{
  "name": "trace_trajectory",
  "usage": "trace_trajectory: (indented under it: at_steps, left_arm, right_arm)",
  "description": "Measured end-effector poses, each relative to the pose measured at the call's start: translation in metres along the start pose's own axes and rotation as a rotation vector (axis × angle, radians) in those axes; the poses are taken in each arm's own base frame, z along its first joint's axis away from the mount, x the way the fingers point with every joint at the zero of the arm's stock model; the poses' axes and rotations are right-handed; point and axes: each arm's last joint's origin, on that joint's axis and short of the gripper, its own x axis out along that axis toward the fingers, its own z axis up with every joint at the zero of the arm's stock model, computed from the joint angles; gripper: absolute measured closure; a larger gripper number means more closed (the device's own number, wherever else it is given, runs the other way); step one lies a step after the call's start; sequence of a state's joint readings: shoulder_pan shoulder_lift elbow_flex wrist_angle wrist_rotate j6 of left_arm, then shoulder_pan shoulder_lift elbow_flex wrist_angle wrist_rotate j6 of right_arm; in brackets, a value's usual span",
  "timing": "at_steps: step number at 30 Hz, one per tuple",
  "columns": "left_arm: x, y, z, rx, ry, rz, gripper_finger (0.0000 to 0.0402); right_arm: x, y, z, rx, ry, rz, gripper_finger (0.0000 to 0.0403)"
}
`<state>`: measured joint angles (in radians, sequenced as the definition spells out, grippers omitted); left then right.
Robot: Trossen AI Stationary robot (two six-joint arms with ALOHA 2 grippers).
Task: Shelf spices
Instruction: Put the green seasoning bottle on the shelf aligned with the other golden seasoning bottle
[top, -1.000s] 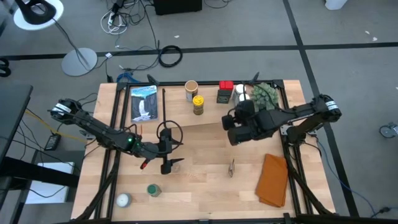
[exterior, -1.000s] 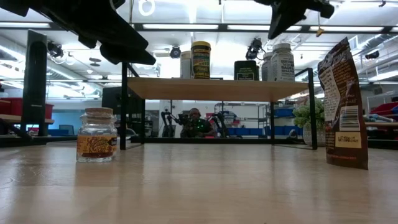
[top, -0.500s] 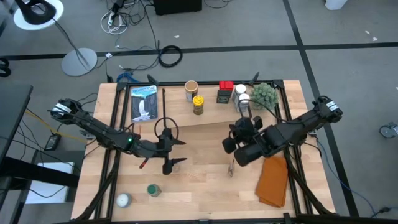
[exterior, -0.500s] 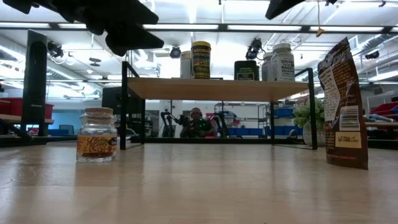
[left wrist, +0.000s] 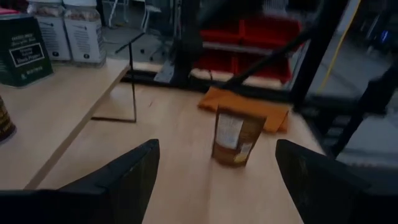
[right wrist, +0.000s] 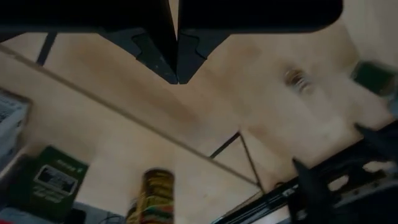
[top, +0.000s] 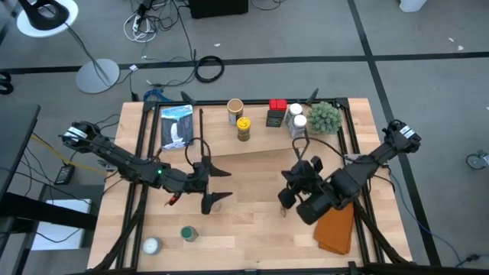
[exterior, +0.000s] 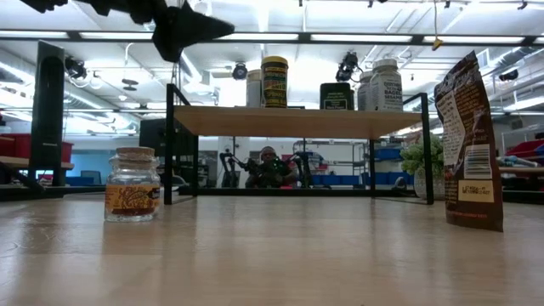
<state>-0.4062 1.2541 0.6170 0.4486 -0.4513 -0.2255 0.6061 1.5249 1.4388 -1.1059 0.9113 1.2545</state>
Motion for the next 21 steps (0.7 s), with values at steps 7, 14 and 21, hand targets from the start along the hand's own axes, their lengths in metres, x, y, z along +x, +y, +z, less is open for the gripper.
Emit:
trace_trajectory:
  at_steps: [7,14,21]
  left_arm:
    - [0.000,-0.001,0.005,-0.091,-0.047,-0.002,0.0076]
    - [0.000,0.000,0.005,-0.091,-0.055,0.035,0.0076]
    - [0.000,0.001,0.005,-0.091,-0.056,0.039,0.0076]
  right_arm:
    - [-0.005,0.009,-0.027,-0.032,0.047,0.075,0.0401]
    - [-0.014,0.010,-0.055,-0.061,0.090,0.132,0.0397]
    - [-0.024,0.011,-0.079,-0.089,0.106,0.203,0.0401]
